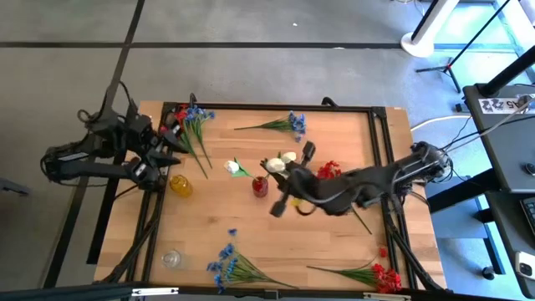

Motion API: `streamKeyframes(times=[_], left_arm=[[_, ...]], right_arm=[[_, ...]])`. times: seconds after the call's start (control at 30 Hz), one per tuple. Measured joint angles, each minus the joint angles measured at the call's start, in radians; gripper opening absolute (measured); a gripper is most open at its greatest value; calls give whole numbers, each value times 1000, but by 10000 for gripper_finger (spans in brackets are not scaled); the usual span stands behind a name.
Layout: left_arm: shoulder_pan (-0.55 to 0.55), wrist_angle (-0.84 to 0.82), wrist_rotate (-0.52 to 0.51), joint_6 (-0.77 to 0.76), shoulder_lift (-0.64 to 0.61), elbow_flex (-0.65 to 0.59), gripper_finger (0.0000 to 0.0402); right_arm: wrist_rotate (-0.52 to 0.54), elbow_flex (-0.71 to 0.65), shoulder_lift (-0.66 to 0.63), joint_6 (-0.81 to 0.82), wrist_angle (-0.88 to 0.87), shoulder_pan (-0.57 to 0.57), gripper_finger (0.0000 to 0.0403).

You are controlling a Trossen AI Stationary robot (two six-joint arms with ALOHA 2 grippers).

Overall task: Sort flowers into vase by color
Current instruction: Put the white flower into the red vase

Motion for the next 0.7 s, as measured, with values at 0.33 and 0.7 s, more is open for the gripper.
streamKeyframes(times=[0.33, 0.7], left_arm=[[-108, 150, -8, -34, 13, -165, 140], [-160, 149, -8, -47, -6, -172, 140]], right_arm=[[-21, -1, 102, 150, 0, -65, 2], [-7, -1, 52, 303, -257, -66, 2]])
